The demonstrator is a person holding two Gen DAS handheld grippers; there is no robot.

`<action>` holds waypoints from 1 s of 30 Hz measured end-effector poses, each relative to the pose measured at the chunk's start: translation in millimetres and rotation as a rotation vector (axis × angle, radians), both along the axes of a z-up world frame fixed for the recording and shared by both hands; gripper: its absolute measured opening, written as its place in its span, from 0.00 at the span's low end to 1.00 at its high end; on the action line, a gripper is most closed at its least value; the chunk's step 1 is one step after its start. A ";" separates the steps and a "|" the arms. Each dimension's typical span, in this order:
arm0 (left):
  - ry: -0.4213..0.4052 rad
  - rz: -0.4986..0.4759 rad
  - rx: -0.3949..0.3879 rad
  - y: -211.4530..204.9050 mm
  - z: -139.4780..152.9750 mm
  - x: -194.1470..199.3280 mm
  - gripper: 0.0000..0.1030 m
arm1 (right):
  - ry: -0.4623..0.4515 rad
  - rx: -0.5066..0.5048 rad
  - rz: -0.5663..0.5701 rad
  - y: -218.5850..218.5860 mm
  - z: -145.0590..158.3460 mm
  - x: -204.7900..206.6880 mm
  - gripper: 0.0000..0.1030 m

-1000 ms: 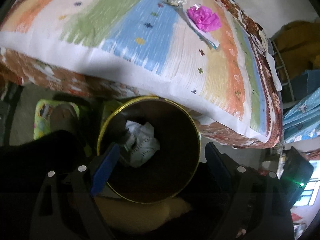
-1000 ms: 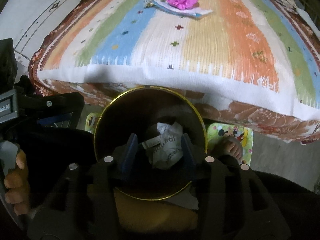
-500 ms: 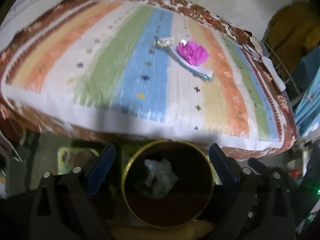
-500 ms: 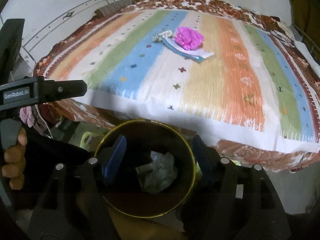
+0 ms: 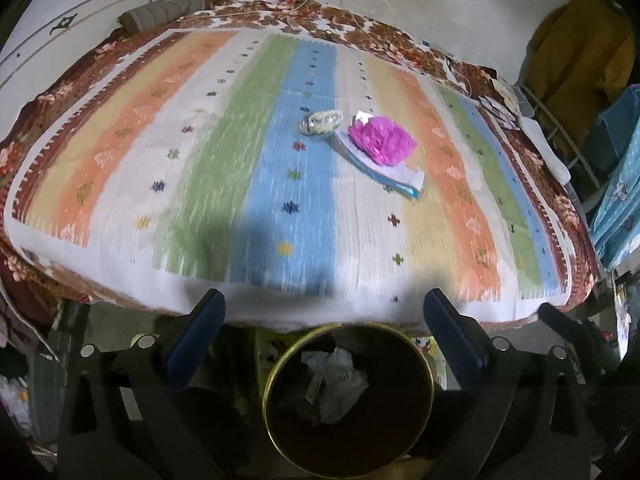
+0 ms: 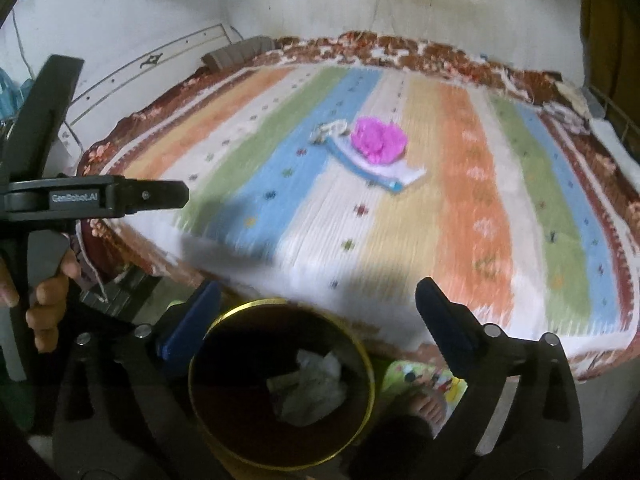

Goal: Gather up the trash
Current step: 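Move both open tools back to the pink mesh bag and mask packet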

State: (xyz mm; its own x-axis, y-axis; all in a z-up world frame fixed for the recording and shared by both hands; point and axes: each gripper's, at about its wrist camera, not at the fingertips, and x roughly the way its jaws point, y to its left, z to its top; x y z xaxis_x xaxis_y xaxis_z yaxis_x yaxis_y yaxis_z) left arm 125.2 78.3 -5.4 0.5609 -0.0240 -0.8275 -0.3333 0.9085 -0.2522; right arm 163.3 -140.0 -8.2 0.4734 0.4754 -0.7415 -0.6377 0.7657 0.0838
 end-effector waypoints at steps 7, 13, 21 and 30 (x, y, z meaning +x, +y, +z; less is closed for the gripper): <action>0.007 -0.002 -0.011 18.0 4.7 29.3 0.94 | -0.034 0.013 -0.021 6.5 14.8 35.0 0.91; -0.023 0.008 -0.057 30.6 5.6 53.3 0.94 | -0.049 0.046 -0.030 12.9 23.7 66.3 0.91; 0.030 0.040 -0.135 43.2 -15.2 81.4 0.94 | -0.032 0.092 -0.035 19.6 24.2 97.2 0.91; 0.024 0.027 -0.130 57.2 -29.7 115.1 0.94 | -0.087 0.060 -0.017 36.6 16.3 120.7 0.91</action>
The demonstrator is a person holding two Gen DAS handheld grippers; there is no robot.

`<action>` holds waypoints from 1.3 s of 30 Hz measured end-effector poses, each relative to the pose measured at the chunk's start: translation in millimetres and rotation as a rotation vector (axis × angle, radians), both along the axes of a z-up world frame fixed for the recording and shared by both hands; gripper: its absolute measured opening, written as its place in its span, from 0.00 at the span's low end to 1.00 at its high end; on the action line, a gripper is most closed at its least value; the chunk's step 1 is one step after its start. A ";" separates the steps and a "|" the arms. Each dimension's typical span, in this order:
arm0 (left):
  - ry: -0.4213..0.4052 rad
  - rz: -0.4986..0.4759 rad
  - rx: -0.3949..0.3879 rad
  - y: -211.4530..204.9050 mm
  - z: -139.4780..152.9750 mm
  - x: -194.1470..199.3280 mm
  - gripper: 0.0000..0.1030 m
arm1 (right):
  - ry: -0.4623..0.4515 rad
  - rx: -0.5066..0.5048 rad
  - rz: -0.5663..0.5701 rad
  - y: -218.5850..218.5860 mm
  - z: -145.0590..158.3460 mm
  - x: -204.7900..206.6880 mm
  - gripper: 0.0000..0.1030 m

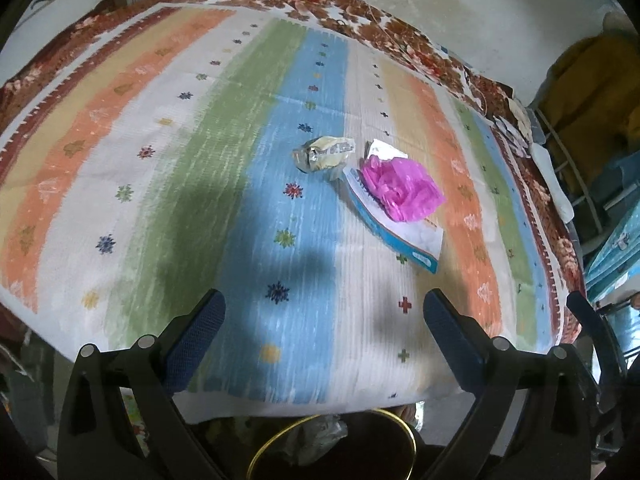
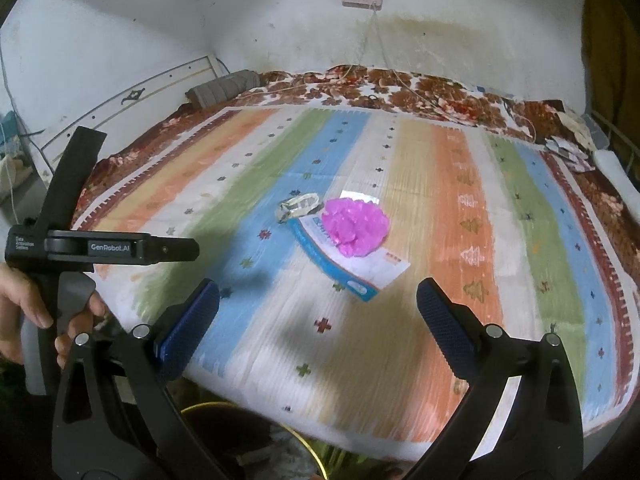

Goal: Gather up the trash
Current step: 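Move both open tools back to the pink mesh bag and mask packet, then close right tool on pink mesh bag while left tool grips blue-white mask packet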

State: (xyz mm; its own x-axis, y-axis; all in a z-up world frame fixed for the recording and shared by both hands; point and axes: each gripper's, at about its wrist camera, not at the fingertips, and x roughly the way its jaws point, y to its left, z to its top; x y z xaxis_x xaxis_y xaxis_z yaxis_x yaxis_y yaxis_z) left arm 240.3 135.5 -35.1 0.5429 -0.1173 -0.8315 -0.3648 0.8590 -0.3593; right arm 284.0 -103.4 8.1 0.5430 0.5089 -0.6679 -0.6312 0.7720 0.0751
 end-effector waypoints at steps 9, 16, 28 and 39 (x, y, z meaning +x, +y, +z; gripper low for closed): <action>-0.022 -0.024 -0.033 13.4 -16.8 26.5 0.94 | -0.004 -0.020 -0.002 15.6 -18.0 29.6 0.91; -0.035 -0.046 -0.084 23.5 -33.2 47.3 0.94 | 0.010 -0.018 -0.009 21.3 -32.3 51.5 0.91; -0.035 -0.053 -0.147 29.4 -56.9 80.1 0.89 | 0.025 -0.059 0.001 37.8 -66.6 87.3 0.91; -0.057 -0.033 -0.216 41.7 -78.0 100.7 0.78 | 0.059 -0.044 -0.022 52.3 -79.4 124.9 0.89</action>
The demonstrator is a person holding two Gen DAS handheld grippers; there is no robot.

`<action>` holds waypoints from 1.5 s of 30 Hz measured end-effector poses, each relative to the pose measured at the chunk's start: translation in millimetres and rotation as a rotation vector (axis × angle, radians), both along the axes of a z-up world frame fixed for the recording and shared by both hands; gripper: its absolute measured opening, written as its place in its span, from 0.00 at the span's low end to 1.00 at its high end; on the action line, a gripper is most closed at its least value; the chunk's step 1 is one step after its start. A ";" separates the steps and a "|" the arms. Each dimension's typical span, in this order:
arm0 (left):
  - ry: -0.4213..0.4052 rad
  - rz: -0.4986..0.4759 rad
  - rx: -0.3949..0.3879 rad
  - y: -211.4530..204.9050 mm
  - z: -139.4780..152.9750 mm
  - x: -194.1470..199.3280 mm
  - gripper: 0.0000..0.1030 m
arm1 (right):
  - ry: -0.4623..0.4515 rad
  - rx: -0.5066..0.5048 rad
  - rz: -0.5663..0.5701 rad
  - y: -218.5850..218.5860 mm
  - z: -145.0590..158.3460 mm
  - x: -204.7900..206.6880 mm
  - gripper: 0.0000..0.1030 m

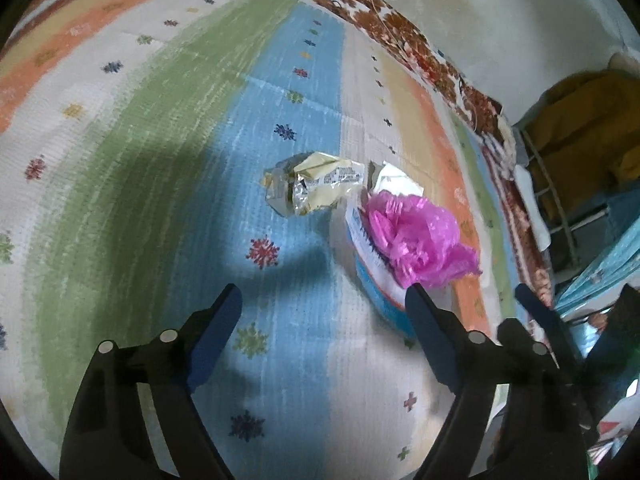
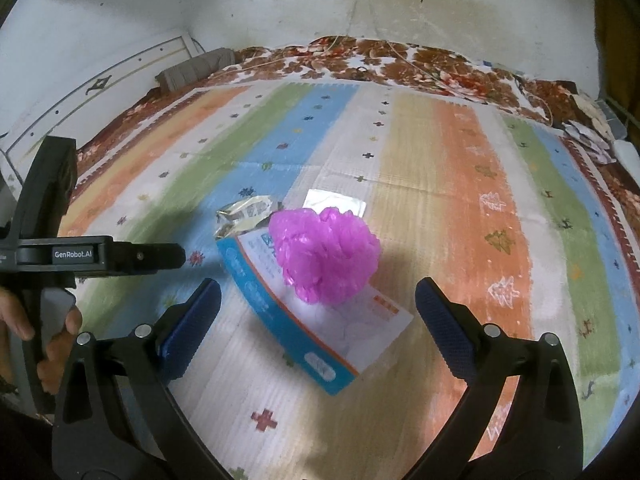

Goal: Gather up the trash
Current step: 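Close right tool on pink mesh bag while left tool grips blue-white mask packet, then lift pink bag in right tool while left tool carries mask packet toward bin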

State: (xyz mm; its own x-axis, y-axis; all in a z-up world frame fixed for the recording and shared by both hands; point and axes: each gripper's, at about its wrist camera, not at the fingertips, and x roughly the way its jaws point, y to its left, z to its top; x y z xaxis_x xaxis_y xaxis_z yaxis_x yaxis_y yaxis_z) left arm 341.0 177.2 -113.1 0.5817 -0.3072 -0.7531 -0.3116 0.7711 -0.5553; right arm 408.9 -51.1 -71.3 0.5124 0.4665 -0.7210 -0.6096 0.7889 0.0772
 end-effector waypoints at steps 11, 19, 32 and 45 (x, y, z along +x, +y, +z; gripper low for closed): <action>-0.053 -0.045 -0.076 -5.7 -18.8 24.5 0.55 | 0.039 -0.016 0.004 17.3 -20.6 29.0 0.59; -0.051 -0.066 -0.056 -17.9 -31.7 42.4 0.21 | 0.062 -0.039 0.024 30.1 -34.5 37.6 0.24; -0.046 -0.092 0.018 -25.2 -10.4 32.9 0.00 | 0.064 -0.046 0.022 12.4 -13.4 24.6 0.06; -0.002 -0.093 0.117 -23.6 21.6 -2.8 0.00 | 0.054 -0.024 -0.013 -17.7 25.5 -3.5 0.05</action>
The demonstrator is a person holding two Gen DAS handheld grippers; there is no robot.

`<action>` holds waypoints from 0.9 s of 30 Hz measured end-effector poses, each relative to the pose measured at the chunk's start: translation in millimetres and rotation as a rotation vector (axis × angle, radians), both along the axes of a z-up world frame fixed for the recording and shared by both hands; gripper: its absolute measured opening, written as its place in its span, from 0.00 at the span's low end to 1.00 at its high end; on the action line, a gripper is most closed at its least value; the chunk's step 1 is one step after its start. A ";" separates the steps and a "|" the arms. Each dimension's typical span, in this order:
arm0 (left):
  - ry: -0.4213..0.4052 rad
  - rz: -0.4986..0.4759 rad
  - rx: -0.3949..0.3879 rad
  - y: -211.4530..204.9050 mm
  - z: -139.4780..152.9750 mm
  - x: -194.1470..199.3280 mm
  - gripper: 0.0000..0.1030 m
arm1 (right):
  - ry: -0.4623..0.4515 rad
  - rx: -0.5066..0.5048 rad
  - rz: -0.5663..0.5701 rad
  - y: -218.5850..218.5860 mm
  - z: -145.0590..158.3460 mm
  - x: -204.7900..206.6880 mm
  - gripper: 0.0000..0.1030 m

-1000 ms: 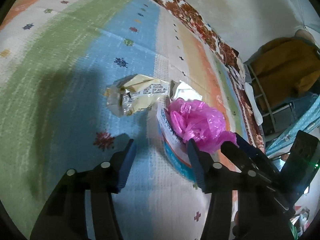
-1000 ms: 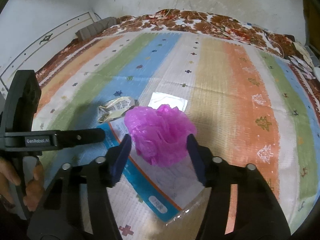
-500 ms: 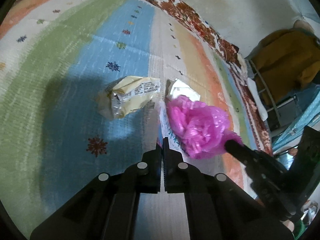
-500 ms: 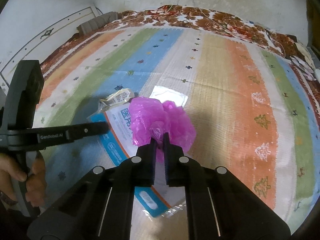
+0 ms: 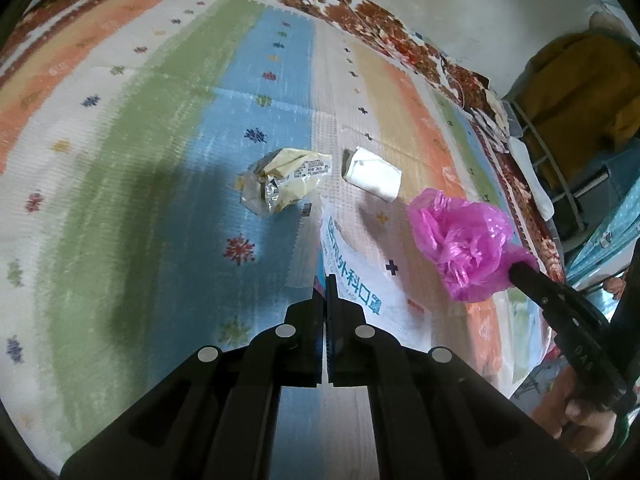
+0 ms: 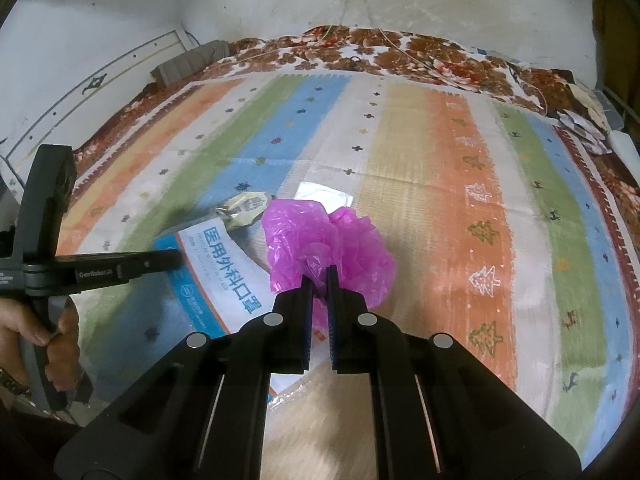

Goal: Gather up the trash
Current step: 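Lift pink bag in right tool while left tool carries mask packet toward bin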

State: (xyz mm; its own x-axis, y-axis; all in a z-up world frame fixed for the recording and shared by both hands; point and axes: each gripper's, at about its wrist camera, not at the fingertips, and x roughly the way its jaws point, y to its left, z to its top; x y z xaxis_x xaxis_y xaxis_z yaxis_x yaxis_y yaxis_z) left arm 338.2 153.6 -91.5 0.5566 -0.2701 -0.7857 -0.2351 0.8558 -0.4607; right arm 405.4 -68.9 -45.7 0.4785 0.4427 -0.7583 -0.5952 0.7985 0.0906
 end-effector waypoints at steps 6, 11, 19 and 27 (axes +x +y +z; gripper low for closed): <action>-0.002 0.011 0.064 -0.7 28.7 -21.0 0.00 | -0.017 0.001 0.019 -2.4 14.1 -22.6 0.05; -0.039 0.016 0.119 -4.7 52.6 -38.6 0.00 | -0.028 -0.002 0.030 -5.8 22.7 -40.5 0.05; -0.068 0.015 0.167 -16.2 78.4 -64.9 0.00 | -0.031 0.014 0.033 -16.8 37.8 -66.3 0.05; -0.112 0.017 0.213 -29.5 104.7 -93.6 0.00 | -0.028 0.021 0.025 -32.2 53.2 -94.8 0.05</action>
State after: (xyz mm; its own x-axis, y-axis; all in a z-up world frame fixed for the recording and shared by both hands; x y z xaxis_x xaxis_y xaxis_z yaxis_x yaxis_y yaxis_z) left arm 244.5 124.1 13.2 0.6467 -0.0948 -0.7569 -0.2074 0.9330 -0.2941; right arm 310.6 -101.0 7.5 0.4885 0.4705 -0.7348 -0.6171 0.7817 0.0903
